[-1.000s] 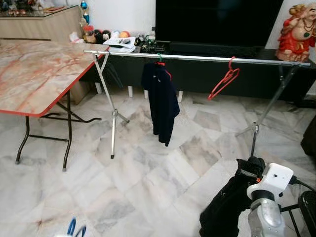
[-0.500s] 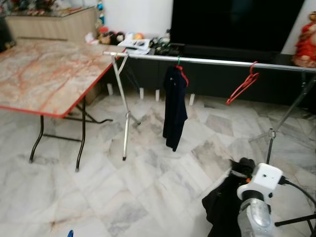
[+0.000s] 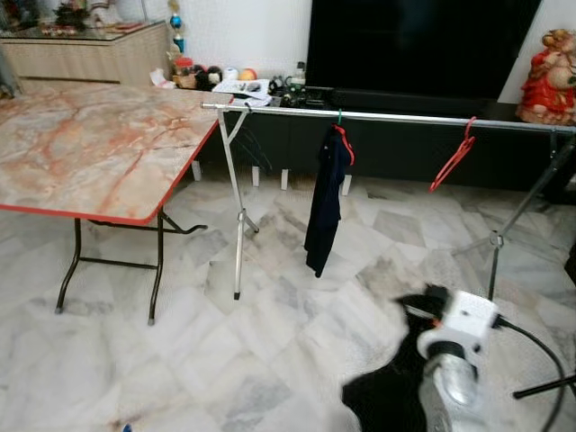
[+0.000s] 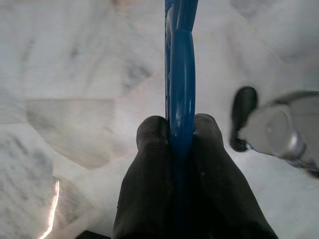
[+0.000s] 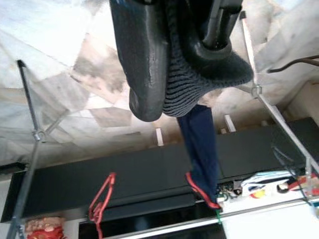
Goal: Hang hanger
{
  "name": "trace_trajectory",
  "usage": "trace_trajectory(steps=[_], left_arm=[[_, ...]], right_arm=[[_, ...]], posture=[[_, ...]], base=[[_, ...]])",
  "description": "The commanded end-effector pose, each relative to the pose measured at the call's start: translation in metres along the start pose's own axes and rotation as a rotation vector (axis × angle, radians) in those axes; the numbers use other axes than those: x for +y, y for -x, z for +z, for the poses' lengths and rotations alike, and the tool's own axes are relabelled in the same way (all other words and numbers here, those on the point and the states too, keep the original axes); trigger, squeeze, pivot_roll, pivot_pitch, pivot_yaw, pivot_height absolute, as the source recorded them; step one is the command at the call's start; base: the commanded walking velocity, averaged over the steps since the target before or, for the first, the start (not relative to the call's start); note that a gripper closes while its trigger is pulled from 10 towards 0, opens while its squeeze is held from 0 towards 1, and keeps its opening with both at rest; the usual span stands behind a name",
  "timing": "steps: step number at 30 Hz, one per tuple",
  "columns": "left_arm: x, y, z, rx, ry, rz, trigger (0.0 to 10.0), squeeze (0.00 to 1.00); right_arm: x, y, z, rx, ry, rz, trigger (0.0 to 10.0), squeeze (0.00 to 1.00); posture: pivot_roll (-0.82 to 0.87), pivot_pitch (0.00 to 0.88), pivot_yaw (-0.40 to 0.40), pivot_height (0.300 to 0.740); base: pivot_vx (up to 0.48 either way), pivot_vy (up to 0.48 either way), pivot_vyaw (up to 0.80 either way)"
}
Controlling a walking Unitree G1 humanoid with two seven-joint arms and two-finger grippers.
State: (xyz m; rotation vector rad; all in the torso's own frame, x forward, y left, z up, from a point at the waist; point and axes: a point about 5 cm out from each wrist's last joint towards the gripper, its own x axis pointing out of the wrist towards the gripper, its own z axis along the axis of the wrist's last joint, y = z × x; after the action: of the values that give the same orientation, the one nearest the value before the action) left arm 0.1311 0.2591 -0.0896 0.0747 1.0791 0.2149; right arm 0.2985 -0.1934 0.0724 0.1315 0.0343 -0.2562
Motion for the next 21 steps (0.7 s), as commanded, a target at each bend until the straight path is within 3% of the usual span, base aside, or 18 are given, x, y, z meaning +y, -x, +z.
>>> trace_trajectory(steps=[1, 21], left_arm=[[-0.0046, -0.0001, -0.0025, 0.01, 0.011, -0.005, 10.0, 0.0], [-0.0113, -0.0002, -0.007, 0.028, 0.05, -0.01, 10.0, 0.0]], right_arm=[[-0.0081, -0.0029, 0.0077, -0.026, 0.013, -0.02, 10.0, 0.0], [-0.0024, -0.0084, 0.0124, -0.04, 0.043, -0.007, 10.0, 0.0]], posture=[[0.12, 0.0, 0.004, 0.74], [0.12, 0.0, 0.001, 0.74]], base=[[0.0, 0.472, 0.0], [0.0, 0.474, 0.0]])
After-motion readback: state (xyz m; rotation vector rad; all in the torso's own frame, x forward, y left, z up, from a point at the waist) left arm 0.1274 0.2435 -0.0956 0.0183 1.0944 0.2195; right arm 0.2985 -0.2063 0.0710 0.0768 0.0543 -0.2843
